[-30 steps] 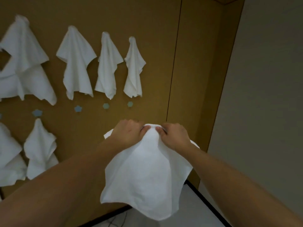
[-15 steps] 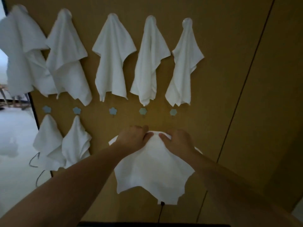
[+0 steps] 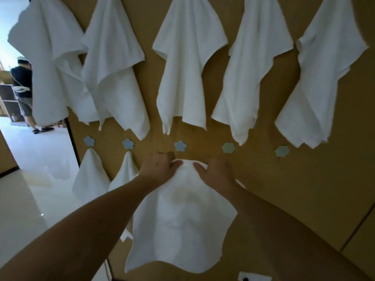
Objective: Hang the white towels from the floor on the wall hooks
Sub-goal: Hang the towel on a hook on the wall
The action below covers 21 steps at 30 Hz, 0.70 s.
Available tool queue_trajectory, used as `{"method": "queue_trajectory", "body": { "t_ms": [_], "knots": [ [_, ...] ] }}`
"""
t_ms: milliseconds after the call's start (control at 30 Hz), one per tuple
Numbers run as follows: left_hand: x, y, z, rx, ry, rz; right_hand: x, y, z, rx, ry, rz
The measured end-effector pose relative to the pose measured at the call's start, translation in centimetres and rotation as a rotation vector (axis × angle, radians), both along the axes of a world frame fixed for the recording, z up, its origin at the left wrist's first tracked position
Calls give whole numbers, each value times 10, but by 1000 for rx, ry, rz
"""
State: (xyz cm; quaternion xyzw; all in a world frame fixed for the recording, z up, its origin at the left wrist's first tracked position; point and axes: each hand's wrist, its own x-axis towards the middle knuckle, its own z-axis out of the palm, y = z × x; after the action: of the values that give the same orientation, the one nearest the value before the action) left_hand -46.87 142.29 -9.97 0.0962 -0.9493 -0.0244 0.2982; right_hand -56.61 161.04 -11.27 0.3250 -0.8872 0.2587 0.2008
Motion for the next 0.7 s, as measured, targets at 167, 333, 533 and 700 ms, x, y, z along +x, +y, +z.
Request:
{"method": "queue_trajectory", "body": {
  "t_ms": [167,333,533,700],
  "knots": [
    [-48,-52,-9,78,40,34,-39,-63,-6,-24,-35,-97],
    [-91,-77,-27,271,29,50,-67,-92,-21,-131,-167,-151],
    [-109,-67,-75,835,104,-36,-62,-112,-67,-632,-598,-80],
    [-110,-58,-93,1151,128,-27,-56,-125,-84,-903,-951,-69]
  ]
}}
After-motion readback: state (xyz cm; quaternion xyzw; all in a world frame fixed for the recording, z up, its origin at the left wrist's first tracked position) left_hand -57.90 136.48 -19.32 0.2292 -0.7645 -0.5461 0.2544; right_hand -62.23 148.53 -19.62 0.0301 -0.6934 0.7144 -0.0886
